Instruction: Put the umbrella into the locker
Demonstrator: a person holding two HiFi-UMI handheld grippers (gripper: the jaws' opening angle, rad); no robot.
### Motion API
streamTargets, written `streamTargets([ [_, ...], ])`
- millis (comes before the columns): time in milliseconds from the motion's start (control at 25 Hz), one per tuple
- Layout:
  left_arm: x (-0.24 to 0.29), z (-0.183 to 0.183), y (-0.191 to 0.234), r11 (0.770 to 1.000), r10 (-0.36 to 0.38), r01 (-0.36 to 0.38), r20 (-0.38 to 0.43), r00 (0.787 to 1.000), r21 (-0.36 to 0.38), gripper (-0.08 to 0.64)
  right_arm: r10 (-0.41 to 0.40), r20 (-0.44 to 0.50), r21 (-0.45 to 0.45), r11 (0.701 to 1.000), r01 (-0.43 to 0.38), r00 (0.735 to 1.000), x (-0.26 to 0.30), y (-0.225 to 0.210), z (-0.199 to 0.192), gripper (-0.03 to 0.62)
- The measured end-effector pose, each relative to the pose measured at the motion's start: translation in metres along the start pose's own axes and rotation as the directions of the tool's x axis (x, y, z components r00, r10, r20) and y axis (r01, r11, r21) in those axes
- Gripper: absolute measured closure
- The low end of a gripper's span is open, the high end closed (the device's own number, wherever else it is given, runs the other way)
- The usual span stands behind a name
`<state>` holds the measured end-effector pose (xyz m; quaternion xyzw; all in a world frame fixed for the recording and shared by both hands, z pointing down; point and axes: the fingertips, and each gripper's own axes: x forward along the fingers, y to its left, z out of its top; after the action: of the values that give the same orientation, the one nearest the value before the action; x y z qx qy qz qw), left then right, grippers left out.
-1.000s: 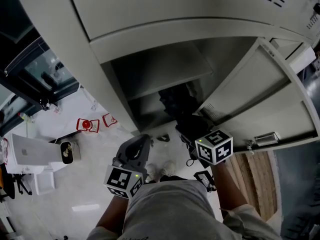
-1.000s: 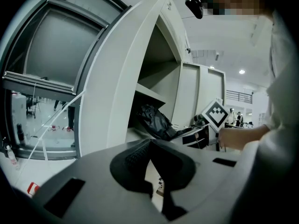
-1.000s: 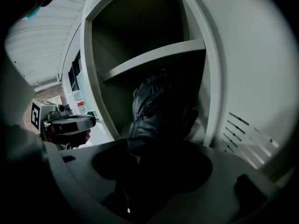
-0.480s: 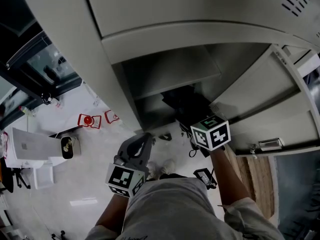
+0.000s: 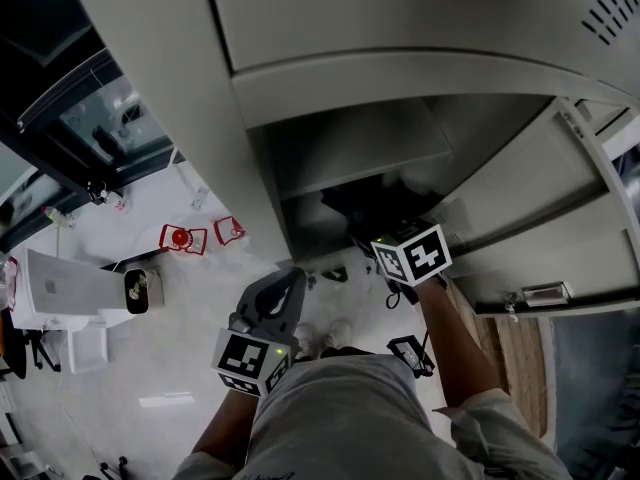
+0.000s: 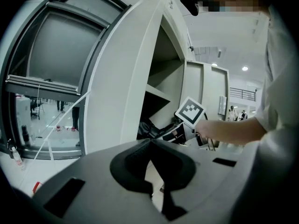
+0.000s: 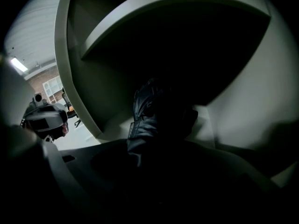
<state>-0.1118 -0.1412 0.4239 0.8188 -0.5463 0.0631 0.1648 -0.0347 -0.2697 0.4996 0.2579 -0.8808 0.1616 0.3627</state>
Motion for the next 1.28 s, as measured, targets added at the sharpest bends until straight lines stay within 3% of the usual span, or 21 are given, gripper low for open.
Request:
streamTargets([
  [240,-0.003,0.000,0.003,1.000,0.009,-0.009,0.006,1.000,-0.012,0.546,-0.008,-0.099,-0.080,0.997,0.000,0.995,0.012,0.005,-0.003,0.327],
  [400,-0.003,-0.002,0.004,1.000,0.010,-0.010,0.005,1.000,-0.014,0.546,-0.008,-0.111,-0.100,0.995,-0.003,0.994,0.013,0.006,-0.003,0.325],
  [1280,0.003,-0.007,-0.006,0.999,-0.027,0.026,-0.023,0.999,-0.020,0.546,0.000,-0.003,-0.072,0.997,0.000,1.000,-0.009,0.009,-0.002,0.324],
])
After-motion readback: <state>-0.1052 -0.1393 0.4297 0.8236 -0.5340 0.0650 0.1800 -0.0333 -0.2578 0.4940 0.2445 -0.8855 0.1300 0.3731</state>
